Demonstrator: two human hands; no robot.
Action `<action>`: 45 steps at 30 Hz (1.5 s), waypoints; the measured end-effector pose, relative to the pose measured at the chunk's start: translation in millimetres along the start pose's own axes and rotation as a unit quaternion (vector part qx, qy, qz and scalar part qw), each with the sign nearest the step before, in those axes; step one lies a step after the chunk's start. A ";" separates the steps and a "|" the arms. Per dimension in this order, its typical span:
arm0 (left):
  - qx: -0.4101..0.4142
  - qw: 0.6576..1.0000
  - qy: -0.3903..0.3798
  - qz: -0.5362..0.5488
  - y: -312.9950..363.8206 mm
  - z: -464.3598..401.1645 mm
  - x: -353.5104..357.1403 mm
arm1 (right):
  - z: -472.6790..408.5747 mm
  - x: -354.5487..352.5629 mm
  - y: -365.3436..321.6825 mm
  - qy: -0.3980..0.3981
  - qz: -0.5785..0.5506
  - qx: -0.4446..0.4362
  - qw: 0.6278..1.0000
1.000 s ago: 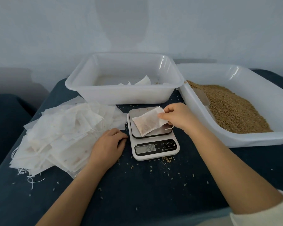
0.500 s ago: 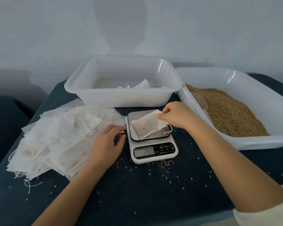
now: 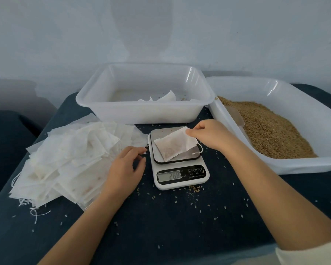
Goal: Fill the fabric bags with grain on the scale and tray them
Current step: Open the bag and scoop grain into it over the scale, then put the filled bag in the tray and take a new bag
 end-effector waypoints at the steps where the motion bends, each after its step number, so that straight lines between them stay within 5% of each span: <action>1: 0.001 1.000 -0.002 -0.002 0.7 0.1 -0.3 | -0.4 1.3 -0.6 -0.007 -0.010 0.001 1.000; 12: 0.016 0.998 0.009 -0.061 11.9 -0.2 -26.2 | -6.7 -3.2 -41.3 -0.055 -0.041 -0.073 0.995; 18: -0.004 0.966 -0.109 -0.236 -4.3 -10.2 -40.7 | -0.3 -44.5 -130.1 -0.054 0.070 -0.193 0.977; 25: 0.005 0.922 -0.163 -0.352 -16.8 -20.8 -37.8 | -37.5 -104.2 -195.1 0.024 0.061 -0.242 0.968; 35: 0.036 0.904 -0.153 -0.398 -8.8 -37.1 -32.7 | -153.4 -39.8 -182.6 0.076 0.224 -0.177 0.955; 45: -0.033 0.936 -0.144 -0.318 -37.3 -41.0 -35.3 | -167.4 4.5 -159.2 -0.062 0.239 -0.156 0.956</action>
Point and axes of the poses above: each hand's wrist, its own z-axis away from the middle knuckle, its own x-axis out of the palm, y = z × x, the point moved 6 cm from there along -z, towards the middle knuckle, and after that the axes turned 13 degrees about -y, right-handed, at the moved point
